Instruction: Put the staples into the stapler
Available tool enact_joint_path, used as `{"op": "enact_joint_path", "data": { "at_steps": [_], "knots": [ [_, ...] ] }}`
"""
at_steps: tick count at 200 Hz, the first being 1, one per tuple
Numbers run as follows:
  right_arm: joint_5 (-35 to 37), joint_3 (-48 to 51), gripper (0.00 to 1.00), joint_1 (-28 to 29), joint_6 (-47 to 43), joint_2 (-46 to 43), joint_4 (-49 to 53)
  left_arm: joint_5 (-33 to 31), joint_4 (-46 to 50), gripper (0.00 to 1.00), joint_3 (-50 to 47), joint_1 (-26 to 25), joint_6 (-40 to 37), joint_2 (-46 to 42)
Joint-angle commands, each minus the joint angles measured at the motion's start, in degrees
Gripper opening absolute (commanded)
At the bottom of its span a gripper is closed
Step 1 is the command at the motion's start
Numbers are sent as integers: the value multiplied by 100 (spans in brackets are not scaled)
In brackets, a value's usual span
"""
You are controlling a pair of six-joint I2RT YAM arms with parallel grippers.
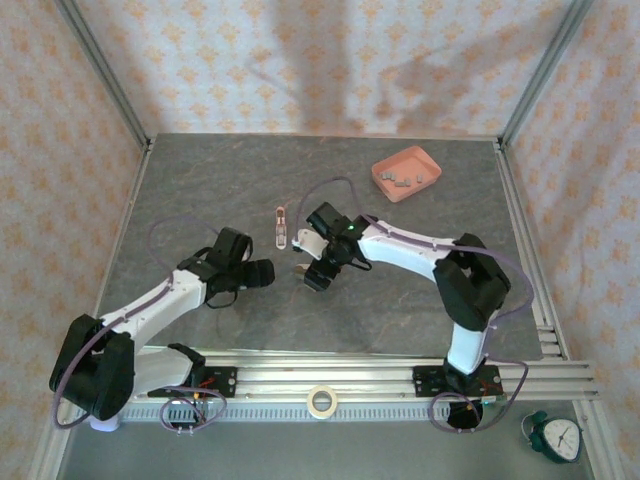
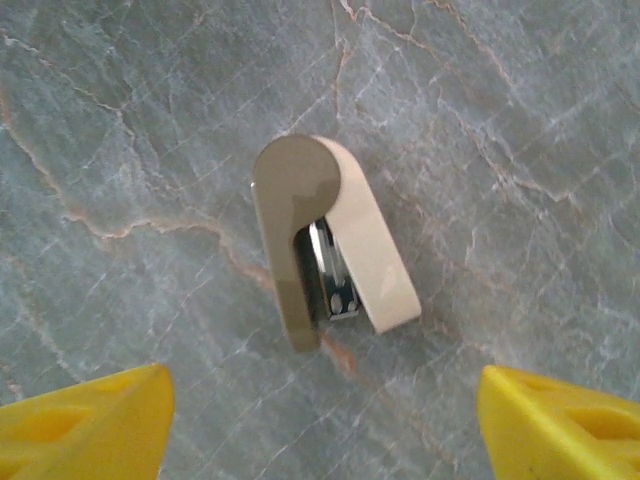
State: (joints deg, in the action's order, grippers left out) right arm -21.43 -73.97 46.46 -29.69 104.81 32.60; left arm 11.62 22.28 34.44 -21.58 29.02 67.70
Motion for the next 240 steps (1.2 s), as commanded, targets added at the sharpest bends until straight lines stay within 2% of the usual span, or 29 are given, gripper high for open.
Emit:
{"op": "enact_joint_path", "data": {
  "at_steps": [1,58,128,192,208,240],
  "knots": [
    [5,-265,79,2,-426,249,220,26,-279,79,-203,66,334,-155],
    [18,-515,79,3,-661,740,169,0,-434,79,-409,65,395,-258],
    [-46,-581,60,4,-796,1093,-39,-49,-496,78,-533,67,455,-271],
    [12,-229,45,-1,-784,672,-381,58,-486,77,-543,67,470,-393],
    [73,-65,39,4,-734,488,-587,176,-503,76,-543,68,456,-422],
    [208,369,34,-1,-562,40,-1119,468,-553,75,-534,70,348,-450]
  ]
}}
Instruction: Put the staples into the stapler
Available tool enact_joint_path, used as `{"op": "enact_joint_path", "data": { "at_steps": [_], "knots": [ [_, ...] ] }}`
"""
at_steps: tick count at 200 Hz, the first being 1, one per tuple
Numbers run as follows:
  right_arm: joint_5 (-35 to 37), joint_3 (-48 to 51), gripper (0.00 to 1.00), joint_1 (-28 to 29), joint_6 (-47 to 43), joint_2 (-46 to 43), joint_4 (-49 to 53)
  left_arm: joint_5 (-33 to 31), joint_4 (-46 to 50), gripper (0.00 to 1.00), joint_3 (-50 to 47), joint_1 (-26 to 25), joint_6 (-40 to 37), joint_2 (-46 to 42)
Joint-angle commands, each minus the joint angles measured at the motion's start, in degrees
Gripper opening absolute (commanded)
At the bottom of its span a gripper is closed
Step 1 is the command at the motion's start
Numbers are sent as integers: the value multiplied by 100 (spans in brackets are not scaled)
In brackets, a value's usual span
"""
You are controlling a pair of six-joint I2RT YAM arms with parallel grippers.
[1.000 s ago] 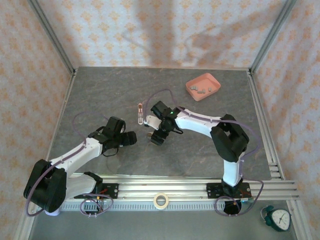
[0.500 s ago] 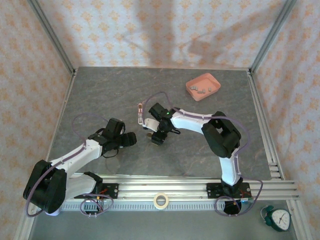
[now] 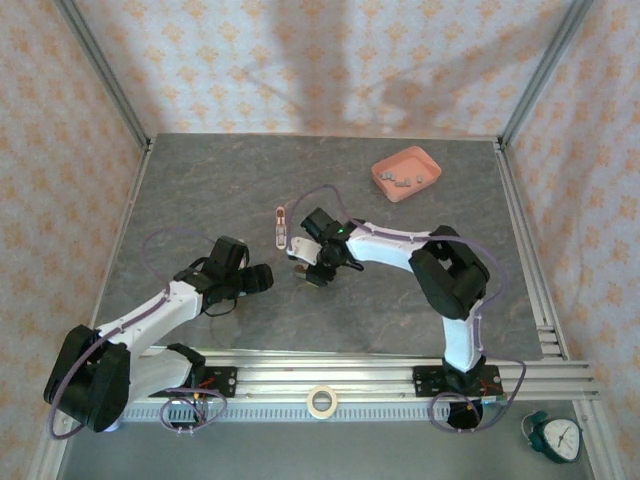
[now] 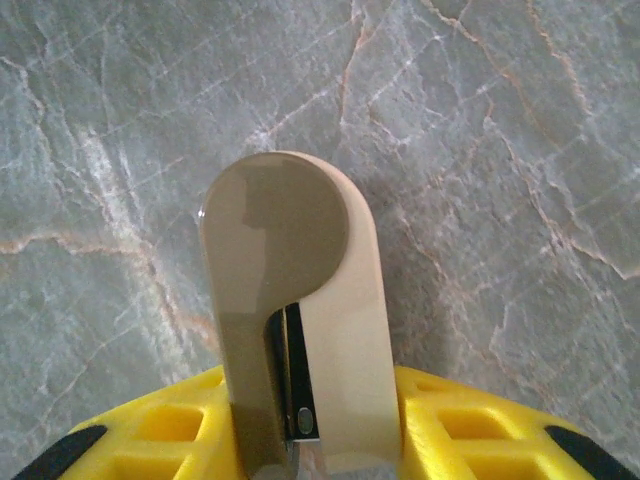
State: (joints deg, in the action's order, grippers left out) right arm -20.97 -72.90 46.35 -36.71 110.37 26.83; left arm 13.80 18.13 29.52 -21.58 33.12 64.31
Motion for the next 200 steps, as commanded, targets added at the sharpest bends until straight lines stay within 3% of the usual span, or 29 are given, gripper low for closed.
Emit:
{"op": "enact_joint_path", "data": {
  "at_steps": [1,65,144,200],
  "knots": [
    [167,274,34,12,143,-538,-562,261,-140,75,-43,68,-62,-112],
    [417,1495,27,15,326,-1708,-1815,1042,-625,74,-121,60,-132,-291],
    [472,2369,25,15,740,-2750,-2697,2156,-2431,72,-712,49,335,-436],
    [659,3131,23,-49,966,-3674,-3618,2467,-3360,73,-964,-37,674,-646]
  ]
}}
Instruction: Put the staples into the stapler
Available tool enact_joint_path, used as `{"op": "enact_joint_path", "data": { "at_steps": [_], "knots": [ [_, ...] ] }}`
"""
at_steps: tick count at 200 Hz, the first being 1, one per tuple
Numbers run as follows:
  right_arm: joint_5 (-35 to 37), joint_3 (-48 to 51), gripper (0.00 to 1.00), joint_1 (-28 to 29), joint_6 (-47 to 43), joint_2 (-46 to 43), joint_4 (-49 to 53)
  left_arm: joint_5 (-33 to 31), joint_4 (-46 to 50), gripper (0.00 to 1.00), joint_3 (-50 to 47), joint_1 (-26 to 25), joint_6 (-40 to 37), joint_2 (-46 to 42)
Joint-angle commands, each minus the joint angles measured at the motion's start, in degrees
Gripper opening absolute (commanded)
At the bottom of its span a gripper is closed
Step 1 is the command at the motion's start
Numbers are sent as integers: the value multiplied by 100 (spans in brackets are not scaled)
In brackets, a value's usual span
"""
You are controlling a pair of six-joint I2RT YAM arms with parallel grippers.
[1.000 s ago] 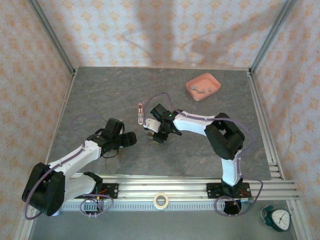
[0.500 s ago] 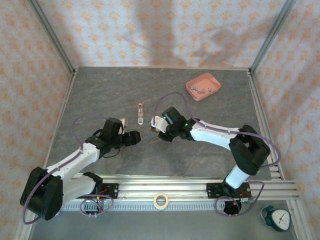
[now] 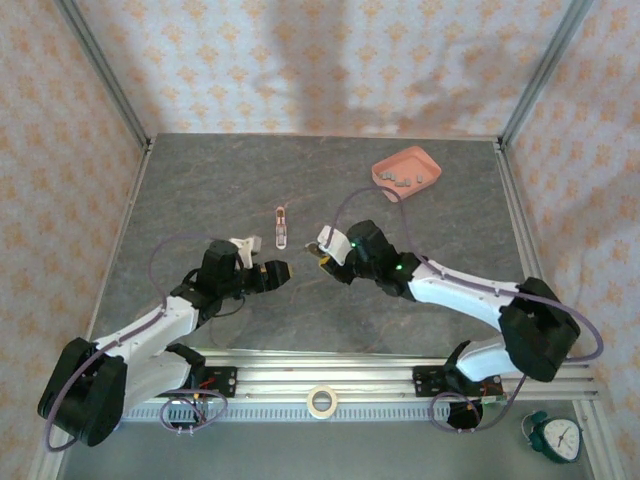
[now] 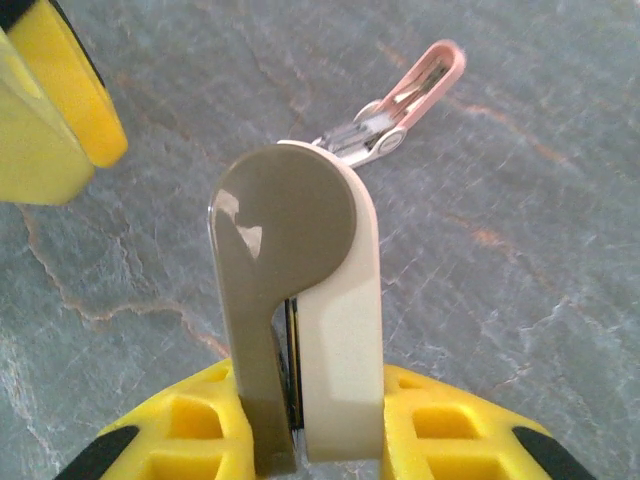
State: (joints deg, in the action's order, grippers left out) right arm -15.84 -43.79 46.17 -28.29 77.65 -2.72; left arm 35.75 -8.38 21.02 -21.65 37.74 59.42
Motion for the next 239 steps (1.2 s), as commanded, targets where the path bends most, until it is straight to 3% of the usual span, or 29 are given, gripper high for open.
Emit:
{"op": "enact_joint_path", "data": {
  "at_steps": [1,132,155,180,239],
  "knots": [
    [144,229,23,-31,110,-402,-682,274,-713,73,-115,-31,219,-157],
    [-652,477,21,-29,-1313,-765,-976,760,-2235,74,-115,-469,509,143],
    [-440,344,18,-30,-1293,-630,-836,755,-2598,74,-106,-504,530,111],
    [-178,266,17,-32,-1296,-527,-755,695,-2413,74,-39,-524,365,-23],
    [-603,84,18,31,-1476,-409,-522,530,-2142,74,179,-588,25,-21]
  ]
}}
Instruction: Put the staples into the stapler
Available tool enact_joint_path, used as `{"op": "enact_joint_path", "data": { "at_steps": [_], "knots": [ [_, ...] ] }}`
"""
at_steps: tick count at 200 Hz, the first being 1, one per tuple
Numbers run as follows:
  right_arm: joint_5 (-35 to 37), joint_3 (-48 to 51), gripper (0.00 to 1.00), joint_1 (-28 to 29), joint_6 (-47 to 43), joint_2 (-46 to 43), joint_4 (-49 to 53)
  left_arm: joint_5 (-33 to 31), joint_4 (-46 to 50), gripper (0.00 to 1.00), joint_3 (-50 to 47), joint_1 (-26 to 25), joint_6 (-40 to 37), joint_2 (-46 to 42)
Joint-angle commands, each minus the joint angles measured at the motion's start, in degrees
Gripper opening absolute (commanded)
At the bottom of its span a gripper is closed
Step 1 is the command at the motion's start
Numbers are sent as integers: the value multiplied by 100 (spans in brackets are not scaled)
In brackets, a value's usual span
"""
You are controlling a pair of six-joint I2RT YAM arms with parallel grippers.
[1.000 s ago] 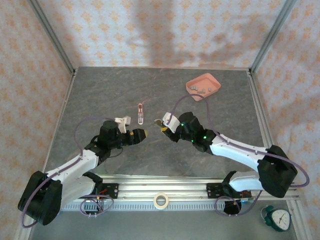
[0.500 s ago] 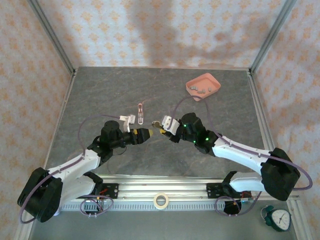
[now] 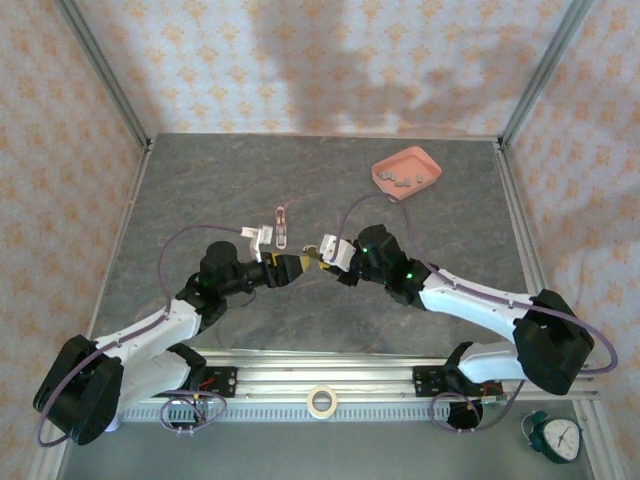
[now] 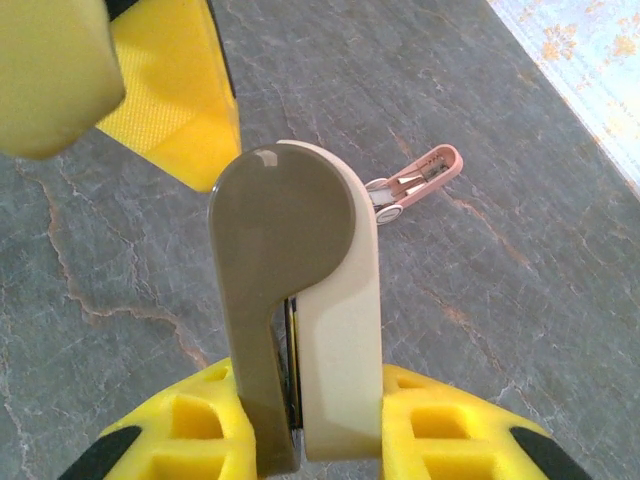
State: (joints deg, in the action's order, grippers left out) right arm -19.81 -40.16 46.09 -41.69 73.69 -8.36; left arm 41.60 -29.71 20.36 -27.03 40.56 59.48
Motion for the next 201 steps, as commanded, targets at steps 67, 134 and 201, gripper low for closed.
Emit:
{"op": "enact_joint_path", "data": {
  "at_steps": [67,134,201],
  "knots": [
    [-388,-411,18,41,-155,-22,72,18,-391,66,424,-124,-198,441],
    [-489,-414,18,41,-75,5,8,-29,-984,54,482,-167,37,864],
    [-264,-381,37,34,302,-120,92,64,-689,10,599,-199,-661,863]
  ]
}}
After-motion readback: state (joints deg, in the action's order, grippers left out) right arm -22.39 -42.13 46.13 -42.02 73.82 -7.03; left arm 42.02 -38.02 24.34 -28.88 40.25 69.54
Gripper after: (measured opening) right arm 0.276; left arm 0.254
